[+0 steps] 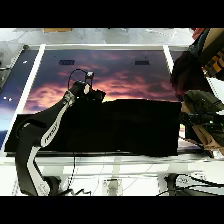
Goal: Fold the clothes and pants, and hang the long-sleeved shirts on hangers.
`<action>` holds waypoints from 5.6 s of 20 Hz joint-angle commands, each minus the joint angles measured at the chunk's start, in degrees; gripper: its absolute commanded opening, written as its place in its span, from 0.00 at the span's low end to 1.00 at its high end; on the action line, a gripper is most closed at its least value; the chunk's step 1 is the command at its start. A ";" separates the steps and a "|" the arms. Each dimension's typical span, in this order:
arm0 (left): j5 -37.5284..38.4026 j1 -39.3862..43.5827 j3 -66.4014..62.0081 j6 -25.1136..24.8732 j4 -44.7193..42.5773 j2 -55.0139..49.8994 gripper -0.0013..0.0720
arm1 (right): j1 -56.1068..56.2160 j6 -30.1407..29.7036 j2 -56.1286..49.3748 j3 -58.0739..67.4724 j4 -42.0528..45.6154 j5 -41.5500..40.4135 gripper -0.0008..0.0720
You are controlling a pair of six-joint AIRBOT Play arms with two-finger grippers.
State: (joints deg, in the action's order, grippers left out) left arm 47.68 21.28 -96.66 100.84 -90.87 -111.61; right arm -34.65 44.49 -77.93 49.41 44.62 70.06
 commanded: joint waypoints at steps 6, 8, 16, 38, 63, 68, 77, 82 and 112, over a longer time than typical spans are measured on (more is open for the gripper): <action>-14.16 0.02 -0.02 -4.90 -5.01 11.02 0.03 | 0.02 0.04 0.02 0.04 -0.02 -0.17 0.05; -16.20 -0.17 -0.02 -4.87 -9.16 13.97 0.03 | 0.02 0.04 0.02 0.04 -0.13 -0.28 0.05; -16.65 -12.81 -0.02 -1.64 -13.05 24.83 0.03 | 0.00 0.02 0.50 0.07 -8.63 -5.18 0.05; 3.08 -31.23 0.74 -1.92 -10.29 25.53 0.03 | 0.07 -0.59 0.50 0.04 -20.41 -16.83 0.05; 25.94 -34.12 27.61 -25.03 -9.99 50.45 0.03 | 0.07 -0.39 0.50 0.04 -15.61 -16.72 0.05; 10.40 -34.14 27.61 -32.92 -10.03 36.48 0.03 | 0.04 -0.39 0.50 0.04 -15.65 -17.53 0.05; -30.49 -34.12 27.61 -27.50 -9.99 20.61 0.36 | 0.07 -0.37 0.50 0.04 -15.67 -19.10 0.05; -25.94 -37.16 27.56 -15.74 -9.99 21.38 0.80 | 0.07 -0.07 0.50 0.04 -15.69 -19.08 0.05; -3.93 -49.18 25.22 -52.48 27.12 18.03 0.03 | 0.07 0.02 0.50 0.04 -15.85 -18.53 0.05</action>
State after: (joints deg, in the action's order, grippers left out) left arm 44.38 -29.28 -70.17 48.60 -63.88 -94.87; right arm -34.63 44.53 -77.47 49.43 28.77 51.59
